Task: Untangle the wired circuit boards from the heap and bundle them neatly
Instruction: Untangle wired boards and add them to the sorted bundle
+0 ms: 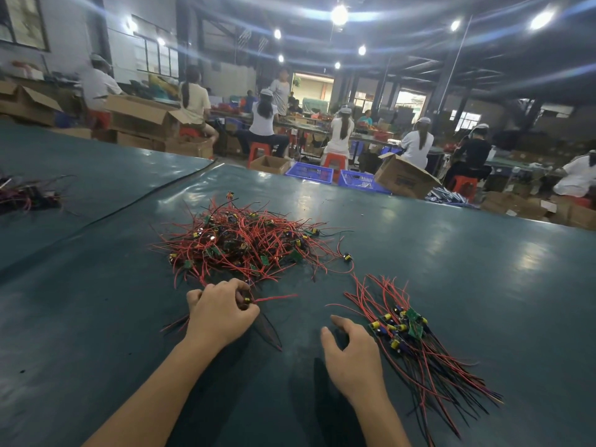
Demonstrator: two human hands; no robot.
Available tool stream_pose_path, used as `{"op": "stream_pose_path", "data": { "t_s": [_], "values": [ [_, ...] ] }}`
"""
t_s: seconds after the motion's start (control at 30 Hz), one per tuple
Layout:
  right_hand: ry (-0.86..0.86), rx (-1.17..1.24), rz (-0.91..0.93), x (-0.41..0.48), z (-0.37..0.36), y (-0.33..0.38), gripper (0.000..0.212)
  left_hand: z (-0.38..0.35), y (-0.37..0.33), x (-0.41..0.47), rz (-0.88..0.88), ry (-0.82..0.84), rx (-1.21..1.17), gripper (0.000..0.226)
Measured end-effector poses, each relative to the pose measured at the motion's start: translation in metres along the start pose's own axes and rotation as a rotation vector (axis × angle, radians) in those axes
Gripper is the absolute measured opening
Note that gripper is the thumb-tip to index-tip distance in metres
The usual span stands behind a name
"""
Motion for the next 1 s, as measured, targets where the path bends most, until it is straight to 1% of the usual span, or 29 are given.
{"op": "stream_pose_path", "data": {
  "t_s": [0.1, 0.17, 0.23, 0.3, 0.4, 0.5, 0.57, 0.63, 0.7, 0.8, 0.87, 1.0],
  "values": [
    [-0.001, 0.004, -0.003, 0.000, 0.000, -0.001, 0.040, -0.001, -0.006, -0.001, -0.029, 0.003, 0.024, 0.037],
    [-0.003, 0.002, -0.004, 0.001, 0.000, -0.002, 0.039, -0.001, -0.009, -0.003, -0.053, 0.003, 0.069, 0.035],
    [-0.004, 0.005, -0.005, 0.001, -0.001, -0.002, 0.039, 0.003, -0.013, -0.005, -0.086, -0.042, 0.117, 0.028],
    [-0.005, 0.014, -0.004, 0.001, 0.000, -0.003, 0.039, 0.013, -0.015, -0.006, -0.108, -0.129, 0.095, 0.026],
    [-0.004, 0.025, 0.002, 0.002, -0.001, -0.003, 0.038, 0.030, -0.026, -0.009, -0.214, -0.273, -0.058, 0.025],
    [-0.023, 0.081, 0.020, 0.002, 0.002, 0.000, 0.033, 0.044, -0.045, -0.014, -0.333, -0.349, -0.270, 0.030],
    [-0.049, 0.162, 0.046, 0.000, 0.005, 0.005, 0.027, 0.052, -0.058, -0.019, -0.394, -0.399, -0.387, 0.030],
    [-0.045, 0.238, 0.090, -0.004, 0.006, 0.013, 0.015, 0.053, -0.068, -0.022, -0.410, -0.402, -0.555, 0.025],
    [0.007, 0.294, 0.153, -0.009, 0.002, 0.023, 0.006, 0.047, -0.072, -0.023, -0.361, -0.370, -0.733, 0.023],
    [0.083, 0.311, 0.237, -0.018, -0.007, 0.037, 0.008, 0.030, -0.068, -0.021, -0.194, -0.278, -0.959, 0.026],
    [0.087, 0.328, 0.261, -0.020, -0.008, 0.040, 0.011, 0.014, -0.062, -0.020, -0.042, -0.209, -1.096, 0.028],
    [0.011, 0.343, 0.288, -0.017, 0.002, 0.039, 0.008, -0.014, -0.047, -0.024, 0.304, -0.080, -1.273, 0.026]
  ]
}}
Point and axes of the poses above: each hand's wrist, its own x-axis towards the middle knuckle, its own z-axis out of the back of the hand, y = z × x, the point moved 10 cm from there along x, towards the middle knuckle, and after that the axes turned 7 degrees about -z, right-handed, at the moved point
